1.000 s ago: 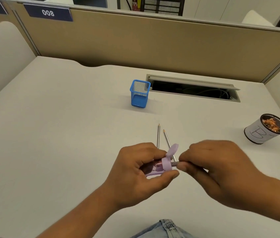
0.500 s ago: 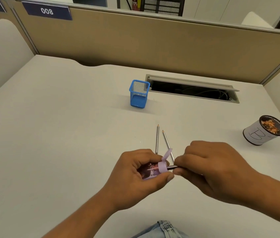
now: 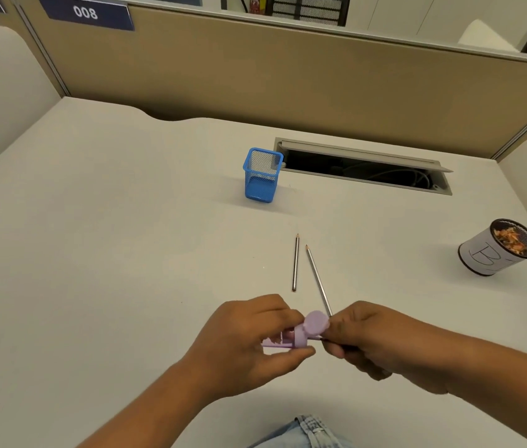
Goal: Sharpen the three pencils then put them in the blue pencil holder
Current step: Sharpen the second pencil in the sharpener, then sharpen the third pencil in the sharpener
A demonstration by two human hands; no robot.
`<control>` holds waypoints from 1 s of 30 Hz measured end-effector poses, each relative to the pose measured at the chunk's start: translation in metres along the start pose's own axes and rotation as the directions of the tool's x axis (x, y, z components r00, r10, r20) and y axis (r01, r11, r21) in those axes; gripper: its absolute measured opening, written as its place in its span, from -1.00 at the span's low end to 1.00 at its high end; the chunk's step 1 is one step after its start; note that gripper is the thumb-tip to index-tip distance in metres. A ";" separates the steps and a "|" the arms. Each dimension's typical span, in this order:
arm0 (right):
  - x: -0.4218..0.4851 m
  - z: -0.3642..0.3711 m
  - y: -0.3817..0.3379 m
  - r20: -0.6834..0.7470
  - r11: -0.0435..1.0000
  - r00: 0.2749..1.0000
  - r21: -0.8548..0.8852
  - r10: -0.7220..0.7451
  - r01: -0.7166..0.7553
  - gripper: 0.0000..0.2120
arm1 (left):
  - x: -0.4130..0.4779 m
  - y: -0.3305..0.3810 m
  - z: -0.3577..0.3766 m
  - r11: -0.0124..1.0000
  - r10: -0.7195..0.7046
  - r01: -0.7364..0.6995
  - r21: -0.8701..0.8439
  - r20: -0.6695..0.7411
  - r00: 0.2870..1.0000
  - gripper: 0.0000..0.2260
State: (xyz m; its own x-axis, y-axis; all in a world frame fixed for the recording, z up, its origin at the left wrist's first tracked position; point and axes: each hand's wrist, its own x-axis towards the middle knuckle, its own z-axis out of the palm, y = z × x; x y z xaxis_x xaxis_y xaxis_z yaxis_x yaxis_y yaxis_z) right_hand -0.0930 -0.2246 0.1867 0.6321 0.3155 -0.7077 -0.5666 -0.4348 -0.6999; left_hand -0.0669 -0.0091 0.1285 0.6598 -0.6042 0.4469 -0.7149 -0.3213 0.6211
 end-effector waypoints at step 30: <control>0.130 -0.077 0.081 -0.804 0.980 0.588 -0.177 -0.092 -0.089 -0.89 | -0.024 -0.084 0.074 0.641 -0.675 0.590 -0.491 0.005 0.738 -0.68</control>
State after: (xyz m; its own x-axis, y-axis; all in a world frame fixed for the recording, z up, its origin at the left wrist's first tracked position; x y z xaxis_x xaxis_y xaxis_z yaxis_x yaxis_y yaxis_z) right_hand -0.0156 -0.2839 0.0454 0.8485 -0.4525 -0.2744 -0.5180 -0.6039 -0.6058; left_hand -0.0400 -0.0217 0.0181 0.9682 -0.2325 -0.0926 0.0444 -0.2046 0.9778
